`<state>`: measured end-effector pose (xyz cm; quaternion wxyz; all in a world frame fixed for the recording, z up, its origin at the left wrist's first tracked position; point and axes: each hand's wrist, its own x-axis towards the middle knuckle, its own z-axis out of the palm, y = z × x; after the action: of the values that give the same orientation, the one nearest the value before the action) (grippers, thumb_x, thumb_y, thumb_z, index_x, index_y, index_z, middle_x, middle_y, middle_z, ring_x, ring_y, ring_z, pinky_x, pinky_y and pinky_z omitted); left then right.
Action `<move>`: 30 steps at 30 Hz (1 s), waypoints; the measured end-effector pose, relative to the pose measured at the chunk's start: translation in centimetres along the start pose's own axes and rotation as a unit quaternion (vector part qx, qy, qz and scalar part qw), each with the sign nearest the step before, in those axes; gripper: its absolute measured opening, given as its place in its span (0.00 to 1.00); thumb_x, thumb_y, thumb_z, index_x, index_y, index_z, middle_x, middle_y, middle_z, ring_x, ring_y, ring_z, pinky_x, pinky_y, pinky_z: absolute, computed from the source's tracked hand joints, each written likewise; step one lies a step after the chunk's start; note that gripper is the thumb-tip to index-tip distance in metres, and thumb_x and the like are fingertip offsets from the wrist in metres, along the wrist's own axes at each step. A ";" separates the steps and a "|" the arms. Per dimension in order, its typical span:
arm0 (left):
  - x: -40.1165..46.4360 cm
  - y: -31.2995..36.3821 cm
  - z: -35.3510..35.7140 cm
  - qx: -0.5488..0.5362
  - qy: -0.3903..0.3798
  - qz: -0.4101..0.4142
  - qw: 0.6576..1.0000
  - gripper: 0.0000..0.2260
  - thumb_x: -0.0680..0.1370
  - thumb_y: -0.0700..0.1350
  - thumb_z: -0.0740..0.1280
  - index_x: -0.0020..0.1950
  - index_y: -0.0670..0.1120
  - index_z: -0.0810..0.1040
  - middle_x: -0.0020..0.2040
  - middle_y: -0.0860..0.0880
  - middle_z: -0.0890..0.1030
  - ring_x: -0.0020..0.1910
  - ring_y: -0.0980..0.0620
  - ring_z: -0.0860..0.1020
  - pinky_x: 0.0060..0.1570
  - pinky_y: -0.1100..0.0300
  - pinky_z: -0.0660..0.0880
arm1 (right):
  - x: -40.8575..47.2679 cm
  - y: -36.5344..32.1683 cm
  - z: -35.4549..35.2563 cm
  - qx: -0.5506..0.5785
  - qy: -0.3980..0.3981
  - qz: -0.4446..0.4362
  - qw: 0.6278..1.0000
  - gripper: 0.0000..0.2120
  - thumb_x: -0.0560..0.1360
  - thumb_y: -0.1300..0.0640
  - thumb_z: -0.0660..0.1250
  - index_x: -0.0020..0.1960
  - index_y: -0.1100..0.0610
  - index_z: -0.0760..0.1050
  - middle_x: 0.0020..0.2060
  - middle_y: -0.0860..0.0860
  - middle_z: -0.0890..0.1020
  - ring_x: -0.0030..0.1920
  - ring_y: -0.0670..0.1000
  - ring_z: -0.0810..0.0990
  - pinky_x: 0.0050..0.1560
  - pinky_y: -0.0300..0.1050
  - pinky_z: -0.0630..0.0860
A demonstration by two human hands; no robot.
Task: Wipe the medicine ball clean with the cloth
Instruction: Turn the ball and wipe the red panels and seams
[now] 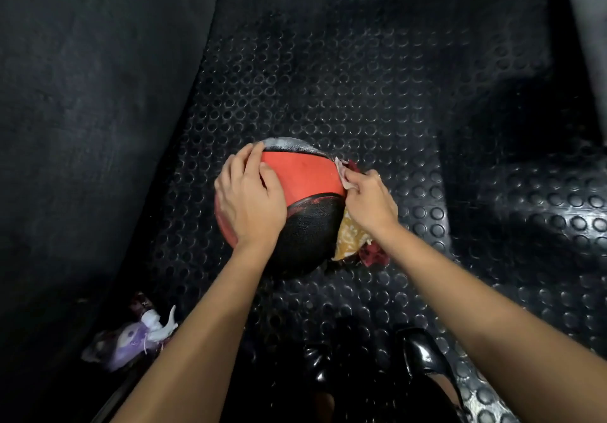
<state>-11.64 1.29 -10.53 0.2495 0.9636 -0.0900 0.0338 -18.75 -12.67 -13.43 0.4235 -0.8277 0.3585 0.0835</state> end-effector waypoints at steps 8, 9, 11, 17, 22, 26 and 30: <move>0.1 -0.3 -0.1 -0.006 -0.007 -0.008 1.000 0.22 0.78 0.49 0.50 0.69 0.50 0.73 0.69 0.53 0.72 0.70 0.50 0.65 0.71 0.45 0.59 | -2.6 -0.2 1.0 0.027 0.061 -0.059 0.996 0.24 0.79 0.61 0.54 0.70 0.40 0.66 0.54 0.49 0.71 0.54 0.51 0.73 0.46 0.45 0.70; 0.0 -0.1 -0.1 -0.005 -0.006 -0.006 1.000 0.22 0.78 0.49 0.50 0.69 0.50 0.73 0.69 0.53 0.72 0.71 0.50 0.65 0.71 0.45 0.59 | -2.0 0.3 1.0 0.037 0.047 -0.019 0.998 0.24 0.79 0.61 0.53 0.70 0.41 0.67 0.54 0.51 0.71 0.55 0.53 0.74 0.46 0.46 0.70; 0.2 0.2 0.0 -0.002 -0.007 -0.006 1.000 0.22 0.78 0.49 0.50 0.69 0.50 0.73 0.69 0.53 0.72 0.71 0.50 0.65 0.71 0.45 0.59 | -1.6 0.4 0.7 0.052 0.029 0.020 0.998 0.24 0.78 0.63 0.52 0.69 0.43 0.68 0.55 0.52 0.71 0.57 0.55 0.75 0.49 0.48 0.71; 0.5 -0.4 -0.2 -0.014 -0.001 -0.024 1.000 0.23 0.78 0.50 0.49 0.69 0.51 0.73 0.69 0.53 0.71 0.70 0.51 0.65 0.71 0.46 0.60 | -4.5 -0.2 0.9 0.037 0.037 -0.107 0.993 0.26 0.78 0.62 0.54 0.71 0.41 0.64 0.50 0.48 0.69 0.53 0.49 0.72 0.50 0.48 0.72; 0.3 0.3 0.0 -0.006 -0.001 -0.023 1.000 0.22 0.78 0.49 0.50 0.70 0.51 0.72 0.70 0.53 0.71 0.71 0.51 0.65 0.71 0.45 0.59 | -2.0 0.4 0.8 0.039 0.032 0.007 0.999 0.23 0.79 0.62 0.53 0.70 0.44 0.67 0.56 0.51 0.71 0.57 0.55 0.74 0.48 0.47 0.68; 0.8 0.2 0.1 -0.006 -0.002 -0.024 1.000 0.23 0.78 0.49 0.50 0.69 0.50 0.72 0.69 0.52 0.71 0.70 0.51 0.65 0.71 0.47 0.59 | -4.4 -0.6 0.8 0.032 0.045 -0.107 0.993 0.25 0.78 0.61 0.53 0.71 0.41 0.64 0.53 0.48 0.69 0.54 0.49 0.71 0.49 0.47 0.70; 0.2 0.1 -0.1 -0.006 0.001 -0.019 1.000 0.22 0.78 0.49 0.50 0.69 0.50 0.72 0.69 0.52 0.71 0.70 0.50 0.65 0.71 0.46 0.60 | -2.6 1.0 1.1 0.030 0.038 -0.016 0.999 0.24 0.78 0.62 0.54 0.70 0.45 0.67 0.55 0.50 0.70 0.57 0.53 0.73 0.47 0.46 0.67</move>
<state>-11.49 1.24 -10.40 0.2562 0.9635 -0.0719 0.0294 -21.08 -10.89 -13.58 0.4353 -0.8231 0.3632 0.0343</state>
